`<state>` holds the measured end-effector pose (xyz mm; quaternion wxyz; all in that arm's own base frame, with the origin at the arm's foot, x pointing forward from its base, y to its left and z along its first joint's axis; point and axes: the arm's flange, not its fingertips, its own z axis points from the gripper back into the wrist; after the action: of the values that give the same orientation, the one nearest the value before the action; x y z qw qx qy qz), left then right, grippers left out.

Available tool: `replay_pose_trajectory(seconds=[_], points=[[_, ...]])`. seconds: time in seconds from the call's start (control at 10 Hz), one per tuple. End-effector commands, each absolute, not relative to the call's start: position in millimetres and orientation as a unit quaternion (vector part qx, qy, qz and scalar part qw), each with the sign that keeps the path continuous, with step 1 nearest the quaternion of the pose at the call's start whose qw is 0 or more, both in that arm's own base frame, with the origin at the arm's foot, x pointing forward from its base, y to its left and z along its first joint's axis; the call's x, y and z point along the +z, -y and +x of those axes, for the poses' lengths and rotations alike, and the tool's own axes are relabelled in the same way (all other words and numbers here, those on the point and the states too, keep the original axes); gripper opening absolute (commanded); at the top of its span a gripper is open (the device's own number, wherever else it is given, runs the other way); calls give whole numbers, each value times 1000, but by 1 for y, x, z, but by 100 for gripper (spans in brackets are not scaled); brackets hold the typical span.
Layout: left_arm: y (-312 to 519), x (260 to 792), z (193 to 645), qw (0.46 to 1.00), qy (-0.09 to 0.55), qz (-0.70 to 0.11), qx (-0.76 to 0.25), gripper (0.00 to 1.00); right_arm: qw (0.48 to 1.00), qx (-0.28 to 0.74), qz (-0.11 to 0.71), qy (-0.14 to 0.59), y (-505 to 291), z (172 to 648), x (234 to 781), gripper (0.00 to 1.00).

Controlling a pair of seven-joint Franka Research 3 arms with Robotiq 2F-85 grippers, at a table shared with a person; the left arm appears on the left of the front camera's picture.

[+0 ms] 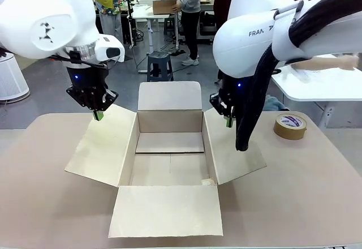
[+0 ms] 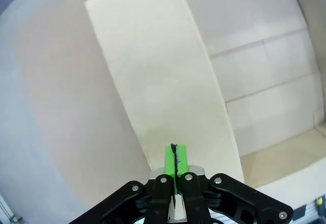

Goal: Wrap the clocks to prevent damage.
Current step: Open the side flaps of the Package Box.

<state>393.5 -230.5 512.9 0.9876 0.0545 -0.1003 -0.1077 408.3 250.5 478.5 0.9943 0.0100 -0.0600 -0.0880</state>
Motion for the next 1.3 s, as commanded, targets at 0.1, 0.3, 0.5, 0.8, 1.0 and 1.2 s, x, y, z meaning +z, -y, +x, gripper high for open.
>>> replay_pose_trajectory(seconds=[0.1,0.3,0.5,0.8,1.0,1.2], points=[[228,499,392,989,99,82,-75,0,994,-94,-14,50,-265,405,468,1],[226,483,398,990,97,86,-58,0,993,-101,-29,58,-259,407,460,1],[223,475,403,991,99,84,-38,0,987,-116,-59,97,-255,411,453,1],[222,459,412,993,85,84,-24,0,986,-114,-68,98,-246,419,429,1],[216,444,418,994,72,84,-14,0,988,-114,-55,92,-238,424,413,1],[208,423,424,995,60,79,-12,0,988,-121,-43,87,-228,428,398,1]])
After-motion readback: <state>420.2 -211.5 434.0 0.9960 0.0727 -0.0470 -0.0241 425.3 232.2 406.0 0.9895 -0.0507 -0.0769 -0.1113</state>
